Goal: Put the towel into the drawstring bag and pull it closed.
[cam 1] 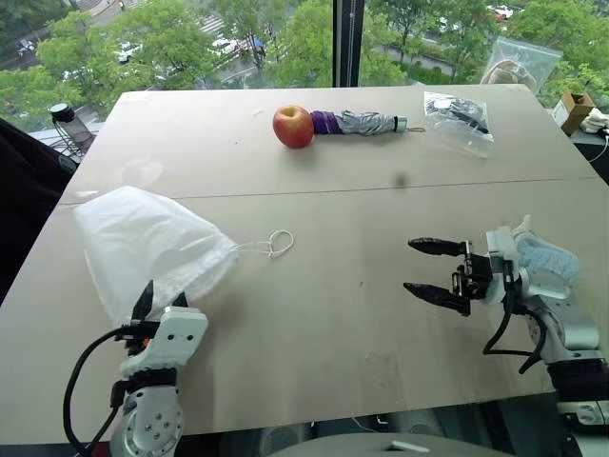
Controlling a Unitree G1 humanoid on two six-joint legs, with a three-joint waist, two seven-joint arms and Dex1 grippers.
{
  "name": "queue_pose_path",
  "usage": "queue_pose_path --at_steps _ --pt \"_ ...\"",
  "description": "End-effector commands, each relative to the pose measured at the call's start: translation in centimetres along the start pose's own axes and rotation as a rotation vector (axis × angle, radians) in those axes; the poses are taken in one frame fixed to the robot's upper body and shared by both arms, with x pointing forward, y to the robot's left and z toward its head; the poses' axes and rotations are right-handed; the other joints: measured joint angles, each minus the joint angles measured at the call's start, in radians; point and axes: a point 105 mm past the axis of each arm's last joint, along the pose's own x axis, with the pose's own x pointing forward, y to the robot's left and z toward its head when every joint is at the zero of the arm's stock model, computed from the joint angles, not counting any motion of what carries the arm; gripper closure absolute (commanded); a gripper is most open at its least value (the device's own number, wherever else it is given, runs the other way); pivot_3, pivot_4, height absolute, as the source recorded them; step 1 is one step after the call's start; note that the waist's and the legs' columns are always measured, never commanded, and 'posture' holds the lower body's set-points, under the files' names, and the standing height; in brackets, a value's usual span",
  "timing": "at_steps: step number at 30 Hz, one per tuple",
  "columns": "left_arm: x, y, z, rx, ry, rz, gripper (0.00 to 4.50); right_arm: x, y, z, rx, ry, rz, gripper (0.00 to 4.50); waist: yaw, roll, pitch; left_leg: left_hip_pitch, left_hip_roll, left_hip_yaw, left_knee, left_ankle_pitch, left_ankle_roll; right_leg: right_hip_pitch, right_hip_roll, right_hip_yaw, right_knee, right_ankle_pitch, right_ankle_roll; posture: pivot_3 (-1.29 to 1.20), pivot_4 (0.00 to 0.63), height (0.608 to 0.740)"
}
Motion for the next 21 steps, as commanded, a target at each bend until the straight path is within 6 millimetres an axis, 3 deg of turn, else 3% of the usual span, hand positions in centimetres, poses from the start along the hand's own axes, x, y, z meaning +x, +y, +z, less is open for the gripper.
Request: queue_pose_path --at_steps 1,6,11,14,18,21 --pt "0.0 0.6 0.0 0.005 -0.008 0.017 4.45 0.3 0.7 1.2 -0.023 -0.024 0.044 0.00 0.000 0.000 0.000 0.000 0.000 0.000 0.000 0.000 0.000 0.000 0.000 0.000 0.000 0.000 0.000 0.00 0.150 0.740" --pt "1.0 1.1 0.6 -0.021 -0.028 0.033 4.45 0.3 0.6 1.3 -0.035 -0.025 0.036 0.00 0.001 0.000 0.000 0.000 0.000 0.000 0.000 0.000 0.000 0.000 0.000 0.000 0.000 0.000 0.000 0.00 0.150 0.740" --pt "3.4 1.7 3.2 -0.088 -0.096 0.054 4.45 -0.2 -0.1 2.3 -0.061 -0.054 0.002 0.00 0.002 0.000 0.000 0.000 0.000 0.000 0.000 0.000 0.000 0.000 0.000 -0.001 0.000 0.000 0.000 0.00 0.150 0.740" --pt "5.0 1.3 4.9 -0.158 -0.129 0.028 4.45 -1.1 -1.9 3.3 -0.089 -0.061 -0.132 0.00 0.002 0.000 0.000 0.000 0.000 0.000 0.001 0.000 0.000 0.001 0.002 -0.001 0.000 0.000 0.000 0.00 0.150 0.740" --pt "8.0 0.5 8.3 -0.242 -0.170 -0.031 4.45 -6.0 -5.6 4.9 -0.147 0.025 -0.496 0.00 0.010 0.000 0.000 -0.001 -0.002 -0.001 0.002 0.000 0.000 0.001 0.004 -0.001 0.001 0.002 0.003 0.00 0.150 0.740" --pt "9.5 0.0 10.5 -0.300 -0.191 -0.065 4.45 -9.5 -6.1 5.7 -0.182 0.113 -0.676 0.00 0.028 0.000 0.000 -0.001 -0.004 -0.002 0.002 0.000 0.000 0.002 0.004 -0.002 0.001 0.003 0.005 0.00 0.150 0.740"
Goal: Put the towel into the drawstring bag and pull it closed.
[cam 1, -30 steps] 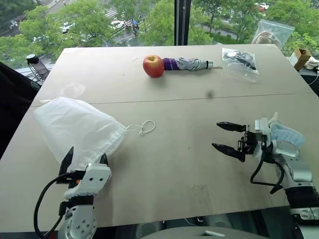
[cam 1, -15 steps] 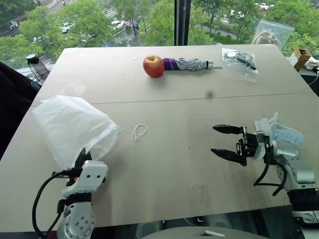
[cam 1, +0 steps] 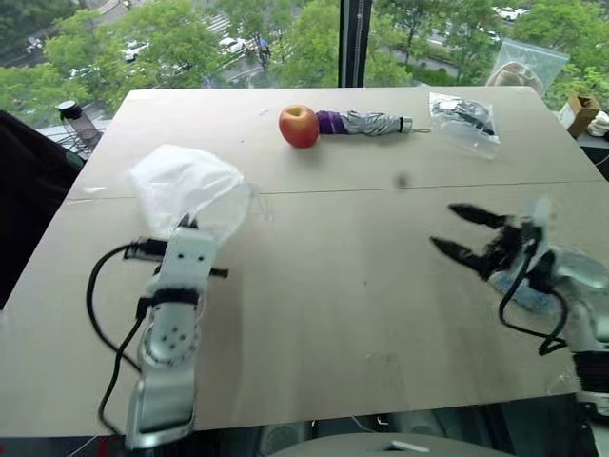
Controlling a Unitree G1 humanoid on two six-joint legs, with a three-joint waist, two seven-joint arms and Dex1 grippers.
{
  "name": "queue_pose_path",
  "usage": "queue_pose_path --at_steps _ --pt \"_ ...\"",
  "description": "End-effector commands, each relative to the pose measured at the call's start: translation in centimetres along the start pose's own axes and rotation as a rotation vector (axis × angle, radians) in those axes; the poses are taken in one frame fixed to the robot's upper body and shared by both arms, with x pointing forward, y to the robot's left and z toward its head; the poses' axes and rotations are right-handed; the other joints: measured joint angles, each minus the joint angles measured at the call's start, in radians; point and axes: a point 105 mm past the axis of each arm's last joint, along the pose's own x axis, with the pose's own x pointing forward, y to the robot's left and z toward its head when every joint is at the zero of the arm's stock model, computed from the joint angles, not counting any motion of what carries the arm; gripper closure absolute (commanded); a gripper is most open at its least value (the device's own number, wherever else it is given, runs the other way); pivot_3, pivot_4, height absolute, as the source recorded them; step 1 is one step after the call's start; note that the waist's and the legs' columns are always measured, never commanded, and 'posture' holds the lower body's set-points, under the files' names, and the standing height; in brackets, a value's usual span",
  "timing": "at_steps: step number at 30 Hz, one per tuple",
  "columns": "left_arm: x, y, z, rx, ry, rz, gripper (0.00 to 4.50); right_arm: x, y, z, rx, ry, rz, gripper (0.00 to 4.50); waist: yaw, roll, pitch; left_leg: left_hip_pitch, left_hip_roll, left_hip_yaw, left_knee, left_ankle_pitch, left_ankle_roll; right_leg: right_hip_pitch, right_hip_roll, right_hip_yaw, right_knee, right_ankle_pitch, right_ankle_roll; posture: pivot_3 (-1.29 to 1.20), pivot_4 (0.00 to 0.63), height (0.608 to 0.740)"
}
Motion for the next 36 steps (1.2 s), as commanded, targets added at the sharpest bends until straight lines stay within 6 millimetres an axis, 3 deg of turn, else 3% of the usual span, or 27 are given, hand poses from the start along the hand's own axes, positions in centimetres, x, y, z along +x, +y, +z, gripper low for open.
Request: queue_pose_path --at_steps 1,5,12,17,21,30,34,36 --pt "1.3 -1.0 2.2 -0.057 -0.028 -0.044 4.45 -3.1 -2.3 1.6 -0.074 0.044 -0.187 0.00 0.005 -0.001 -0.001 0.000 -0.001 -0.001 0.000 0.000 0.000 0.000 0.000 -0.001 0.000 0.000 0.000 0.00 0.150 0.740" --pt "2.7 -2.6 4.1 -0.131 -0.047 -0.135 4.45 -5.4 -2.1 1.7 -0.080 0.107 -0.249 0.00 0.002 0.000 -0.001 0.000 -0.001 -0.001 -0.002 0.000 0.000 0.000 0.001 0.000 0.000 0.000 0.001 0.00 0.150 0.740" --pt "4.3 -4.4 6.8 -0.212 -0.082 -0.257 4.45 -8.7 1.3 -1.4 -0.288 0.393 -0.164 0.00 -0.003 0.000 -0.001 0.000 -0.001 -0.003 -0.002 0.000 0.000 0.001 0.005 0.002 0.000 -0.001 0.002 0.00 0.150 0.740" --pt "4.4 -4.4 6.4 -0.200 -0.078 -0.259 4.45 -10.0 -0.2 -3.2 -0.428 0.516 -0.189 0.00 -0.018 0.000 -0.001 0.002 -0.003 -0.002 0.001 0.000 0.000 0.001 0.006 0.006 0.000 -0.001 0.003 0.00 0.150 0.740" --pt "4.3 -4.1 5.8 -0.193 -0.065 -0.249 4.45 -9.8 -1.7 -3.9 -0.471 0.543 -0.204 0.00 -0.021 0.000 -0.001 0.002 -0.003 -0.002 0.003 0.000 0.000 0.001 0.007 0.007 0.000 -0.001 0.002 0.00 0.150 0.740" --pt "3.8 -3.2 5.5 -0.175 -0.053 -0.213 4.45 -9.7 -6.9 -6.6 -0.292 0.594 -0.378 0.00 -0.020 0.000 -0.001 0.002 -0.004 -0.002 0.003 0.000 0.000 0.001 0.007 0.008 0.000 0.000 0.003 0.00 0.150 0.740" --pt "3.3 -2.6 5.1 -0.170 -0.040 -0.185 4.45 -10.5 -8.2 -9.2 0.004 0.661 -0.492 0.00 -0.023 -0.003 -0.002 0.003 -0.003 -0.002 0.003 0.000 0.000 0.002 0.007 0.009 0.000 0.000 0.003 0.00 0.150 0.740" --pt "3.2 -2.4 5.0 -0.171 -0.034 -0.177 4.45 -10.7 -7.7 -10.5 0.161 0.707 -0.497 0.00 -0.023 -0.006 -0.004 0.005 -0.001 -0.001 0.004 0.000 0.000 0.004 0.006 0.010 0.000 0.000 0.001 0.00 0.150 0.740"
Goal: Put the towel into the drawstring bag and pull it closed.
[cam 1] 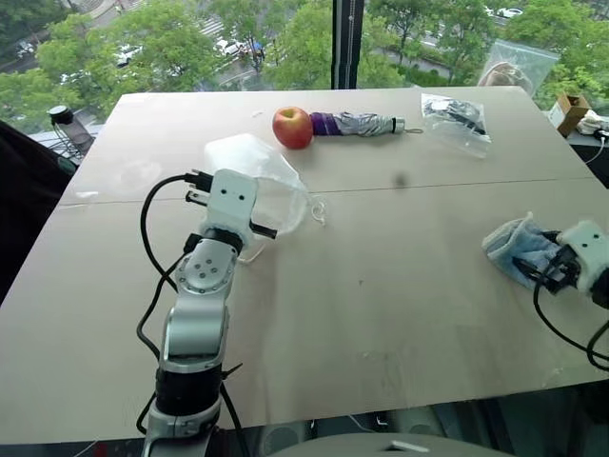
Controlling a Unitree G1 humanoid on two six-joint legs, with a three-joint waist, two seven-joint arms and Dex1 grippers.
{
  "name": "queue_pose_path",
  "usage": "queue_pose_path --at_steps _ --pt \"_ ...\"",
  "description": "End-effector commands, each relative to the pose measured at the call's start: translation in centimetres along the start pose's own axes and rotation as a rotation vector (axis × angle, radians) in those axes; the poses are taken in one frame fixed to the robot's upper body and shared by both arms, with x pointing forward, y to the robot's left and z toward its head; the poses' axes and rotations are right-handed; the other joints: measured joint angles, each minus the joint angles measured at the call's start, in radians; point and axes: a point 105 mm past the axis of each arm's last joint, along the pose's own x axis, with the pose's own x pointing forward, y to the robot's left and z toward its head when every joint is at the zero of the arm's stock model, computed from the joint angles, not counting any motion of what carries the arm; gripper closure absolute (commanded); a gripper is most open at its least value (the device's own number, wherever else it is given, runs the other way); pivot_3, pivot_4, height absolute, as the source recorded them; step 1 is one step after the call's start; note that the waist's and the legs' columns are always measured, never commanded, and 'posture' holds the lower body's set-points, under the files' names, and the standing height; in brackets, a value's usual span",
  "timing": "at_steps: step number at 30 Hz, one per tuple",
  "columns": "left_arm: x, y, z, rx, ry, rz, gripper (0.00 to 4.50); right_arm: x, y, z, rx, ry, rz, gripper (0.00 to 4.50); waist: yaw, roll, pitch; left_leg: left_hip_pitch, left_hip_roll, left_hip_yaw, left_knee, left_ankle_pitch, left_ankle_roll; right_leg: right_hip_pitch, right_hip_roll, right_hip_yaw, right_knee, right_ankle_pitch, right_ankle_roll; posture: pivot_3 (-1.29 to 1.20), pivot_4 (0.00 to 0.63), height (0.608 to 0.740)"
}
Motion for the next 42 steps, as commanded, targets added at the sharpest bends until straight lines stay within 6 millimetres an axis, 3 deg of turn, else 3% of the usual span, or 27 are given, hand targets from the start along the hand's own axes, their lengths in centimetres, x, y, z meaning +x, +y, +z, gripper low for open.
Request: queue_pose_path --at_steps 1,7,10,14,19,22,25,27,31,34,38,42 --pt "-0.7 1.0 1.3 0.011 -0.048 0.046 4.45 -0.2 0.5 -4.4 0.233 0.220 0.019 0.00 0.002 -0.004 -0.003 0.001 0.000 0.000 0.001 0.000 0.000 0.001 -0.001 0.000 0.000 0.000 0.000 0.00 0.150 0.740" --pt "-0.6 1.4 1.2 -0.020 -0.042 0.063 4.45 -0.3 3.6 -5.6 0.481 0.391 0.148 0.00 0.016 -0.016 -0.010 0.010 0.000 -0.002 0.001 0.000 0.000 0.012 -0.007 -0.004 -0.001 0.000 -0.001 0.00 0.150 0.740" --pt "-0.5 1.4 1.2 -0.066 -0.032 0.065 4.50 -0.1 4.4 -5.6 0.522 0.400 0.172 0.78 0.025 -0.024 -0.016 0.010 0.002 -0.004 -0.001 0.000 0.000 0.012 -0.009 -0.006 -0.002 0.000 -0.001 0.00 0.150 0.740" --pt "-0.1 0.8 0.9 -0.156 -0.009 0.021 4.50 -0.1 5.7 -5.4 0.527 0.401 0.229 2.12 0.026 -0.025 -0.017 0.010 0.004 -0.006 -0.006 0.000 0.000 0.012 -0.009 -0.007 -0.004 -0.001 -0.003 0.00 0.150 0.740" --pt "0.6 0.9 1.2 -0.234 -0.001 0.011 4.50 0.0 6.7 -4.8 0.521 0.369 0.269 4.12 0.024 -0.026 -0.017 0.010 0.004 -0.006 -0.007 -0.001 -0.001 0.012 -0.009 -0.008 -0.005 -0.001 -0.003 0.00 0.150 0.740" --pt "1.0 0.6 1.4 -0.294 0.002 -0.019 4.50 0.3 7.5 -3.6 0.512 0.315 0.310 4.26 0.022 -0.026 -0.017 0.011 0.005 -0.006 -0.007 -0.001 -0.001 0.012 -0.008 -0.008 -0.004 -0.002 -0.004 0.00 0.150 0.740" --pt "1.4 0.0 1.8 -0.370 0.002 -0.063 4.50 0.6 8.6 -1.0 0.477 0.222 0.388 4.26 0.018 -0.026 -0.017 0.010 0.006 -0.007 -0.008 -0.001 -0.001 0.012 -0.006 -0.008 -0.004 -0.002 -0.005 0.00 0.150 0.740" --pt "1.6 -0.7 2.4 -0.406 -0.012 -0.117 4.50 0.8 9.6 2.5 0.480 0.103 0.476 4.26 0.004 -0.024 -0.015 0.010 0.009 -0.007 -0.008 -0.001 -0.001 0.011 -0.003 -0.008 -0.004 -0.002 -0.005 0.00 0.150 0.740" --pt "1.6 -1.5 3.2 -0.354 -0.048 -0.194 4.50 0.8 11.9 9.2 0.431 -0.058 0.599 4.26 -0.007 -0.011 -0.006 0.010 0.011 -0.003 -0.007 -0.001 -0.001 0.006 0.002 -0.006 -0.002 -0.002 -0.005 0.00 0.150 0.740" --pt "1.3 -2.3 3.7 -0.396 -0.061 -0.242 4.50 0.4 14.7 13.3 0.328 -0.105 0.700 4.26 -0.001 0.004 0.002 0.004 0.005 -0.003 -0.007 0.000 0.000 -0.002 0.005 0.000 0.001 0.000 -0.007 0.00 0.150 0.740" --pt "0.8 -3.8 4.7 -0.435 -0.095 -0.342 4.50 0.5 17.9 15.6 0.223 -0.120 0.779 4.26 0.006 0.003 0.002 -0.005 0.003 -0.007 -0.006 0.000 0.000 -0.008 0.006 -0.003 0.000 0.002 -0.002 0.00 0.150 0.740" --pt "0.4 -4.5 5.9 -0.513 -0.121 -0.414 4.50 -0.8 22.0 17.5 0.118 -0.157 0.948 4.26 0.013 0.003 0.002 -0.012 -0.002 -0.011 -0.006 0.000 0.000 -0.012 0.001 -0.006 -0.001 -0.001 0.002 0.00 0.150 0.740"
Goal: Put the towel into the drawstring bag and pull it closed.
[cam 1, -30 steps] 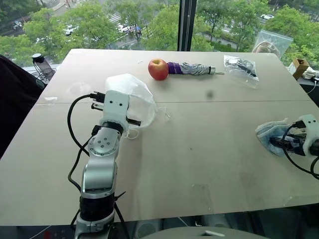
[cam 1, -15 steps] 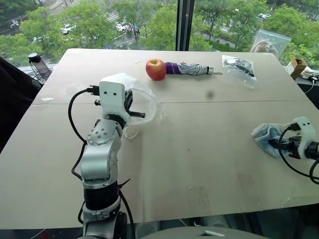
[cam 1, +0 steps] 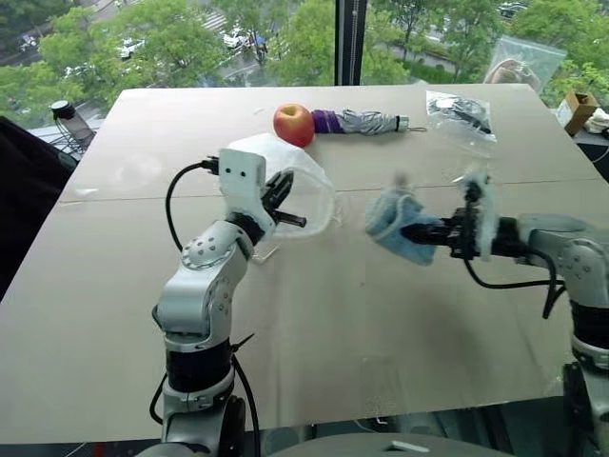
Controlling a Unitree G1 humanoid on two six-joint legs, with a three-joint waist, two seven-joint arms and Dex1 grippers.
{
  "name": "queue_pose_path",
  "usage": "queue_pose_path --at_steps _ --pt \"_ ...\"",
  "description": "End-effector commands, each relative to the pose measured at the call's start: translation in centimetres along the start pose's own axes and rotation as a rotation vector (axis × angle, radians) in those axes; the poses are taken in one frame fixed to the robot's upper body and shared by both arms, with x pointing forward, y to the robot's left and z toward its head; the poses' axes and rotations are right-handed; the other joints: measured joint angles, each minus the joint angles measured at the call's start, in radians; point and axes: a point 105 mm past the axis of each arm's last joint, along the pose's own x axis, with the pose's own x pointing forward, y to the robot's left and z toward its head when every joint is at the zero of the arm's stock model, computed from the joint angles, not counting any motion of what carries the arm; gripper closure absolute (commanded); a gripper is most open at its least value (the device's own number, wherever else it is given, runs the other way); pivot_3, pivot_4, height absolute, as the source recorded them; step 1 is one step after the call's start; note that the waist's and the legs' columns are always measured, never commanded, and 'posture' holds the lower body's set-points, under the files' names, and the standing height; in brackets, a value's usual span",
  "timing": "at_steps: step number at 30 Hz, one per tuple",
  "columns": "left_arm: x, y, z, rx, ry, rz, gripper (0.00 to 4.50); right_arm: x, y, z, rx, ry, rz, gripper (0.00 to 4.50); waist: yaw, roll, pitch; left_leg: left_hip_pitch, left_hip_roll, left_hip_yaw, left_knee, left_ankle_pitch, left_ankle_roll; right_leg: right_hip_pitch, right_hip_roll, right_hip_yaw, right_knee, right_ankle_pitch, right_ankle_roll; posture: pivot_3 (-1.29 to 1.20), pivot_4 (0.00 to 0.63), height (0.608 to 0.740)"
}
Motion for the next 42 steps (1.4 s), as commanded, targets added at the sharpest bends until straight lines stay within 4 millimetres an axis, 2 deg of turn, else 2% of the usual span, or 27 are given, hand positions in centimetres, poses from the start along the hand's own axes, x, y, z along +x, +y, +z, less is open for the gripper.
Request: queue_pose_path --at_steps 1,3,6,13,18,21,26,30,33,38,41,42 --pt "-0.2 -1.9 2.3 -0.054 -0.076 -0.107 4.50 1.0 3.2 1.1 -0.117 0.015 0.119 4.26 0.001 0.000 0.000 -0.004 0.000 0.000 0.000 0.000 0.000 -0.003 -0.001 0.000 0.000 0.000 0.000 0.00 0.150 0.740" --pt "-0.3 -2.4 2.4 -0.087 -0.066 -0.158 4.50 1.7 3.2 0.5 -0.152 0.048 0.114 4.26 0.003 0.000 0.000 -0.013 -0.001 -0.002 0.004 0.001 -0.001 -0.011 -0.002 -0.002 0.001 0.001 0.001 0.00 0.150 0.740" --pt "-0.7 -3.0 2.6 -0.147 -0.043 -0.232 4.50 2.5 2.9 -0.3 -0.192 0.076 0.095 4.26 0.003 0.000 0.000 -0.012 -0.002 -0.002 0.004 0.000 0.000 -0.010 -0.002 -0.002 0.001 0.001 0.001 0.00 0.150 0.740" --pt "-1.2 -3.9 2.8 -0.212 0.006 -0.328 4.50 4.9 2.2 1.3 -0.190 -0.043 -0.009 4.26 -0.010 0.000 0.000 -0.010 -0.002 -0.003 0.005 0.001 -0.001 -0.010 0.000 -0.002 0.005 0.001 0.001 0.00 0.150 0.740" --pt "-1.4 -4.3 2.4 -0.203 0.039 -0.357 4.50 5.7 0.1 3.5 0.046 -0.260 -0.190 4.26 -0.012 0.000 0.000 -0.009 -0.001 -0.003 0.005 0.002 -0.003 -0.011 0.001 -0.002 0.010 0.001 0.001 0.00 0.150 0.740" --pt "-1.5 -4.8 2.1 -0.179 0.054 -0.382 4.50 6.1 -0.3 4.0 0.156 -0.332 -0.230 4.26 -0.009 0.000 0.000 -0.009 -0.002 -0.004 0.005 0.003 -0.004 -0.011 0.001 -0.003 0.012 0.001 0.001 0.00 0.150 0.740" --pt "-1.6 -6.0 2.0 -0.185 0.053 -0.432 4.50 7.7 0.5 5.1 0.287 -0.411 -0.196 4.26 -0.012 0.000 0.000 -0.009 -0.002 -0.004 0.005 0.003 -0.005 -0.011 0.000 -0.003 0.012 0.001 0.001 0.00 0.150 0.740" --pt "-1.5 -6.4 1.9 -0.198 0.053 -0.441 4.50 8.6 -0.3 6.9 0.480 -0.549 -0.196 4.26 -0.011 0.000 0.000 -0.008 -0.002 -0.005 0.005 0.003 -0.005 -0.011 0.001 -0.004 0.014 0.000 0.000 0.00 0.150 0.740" --pt "-1.4 -6.6 1.8 -0.202 0.055 -0.441 4.50 9.0 -0.3 7.9 0.654 -0.632 -0.125 4.26 -0.011 0.000 0.000 -0.009 -0.002 -0.006 0.005 0.004 -0.006 -0.011 0.000 -0.004 0.014 0.000 0.000 0.00 0.150 0.740" --pt "-1.2 -6.4 1.5 -0.210 0.054 -0.418 4.50 8.6 0.6 9.9 0.864 -0.754 -0.006 4.26 -0.018 0.000 0.000 -0.009 -0.002 -0.005 0.005 0.004 -0.006 -0.011 0.001 -0.003 0.013 0.000 0.000 0.00 0.150 0.740" --pt "-1.1 -6.5 1.2 -0.210 0.059 -0.415 4.50 8.4 1.0 10.4 0.894 -0.762 0.019 4.26 -0.019 0.001 0.000 -0.009 -0.002 -0.006 0.004 0.004 -0.006 -0.011 0.002 -0.004 0.014 0.000 0.000 0.00 0.150 0.740" --pt "-1.0 -6.6 1.2 -0.210 0.058 -0.419 4.50 8.5 1.1 10.3 0.893 -0.750 0.016 3.77 -0.019 0.001 0.000 -0.009 -0.002 -0.006 0.004 0.004 -0.006 -0.011 0.002 -0.004 0.014 0.000 0.000 0.00 0.150 0.740"
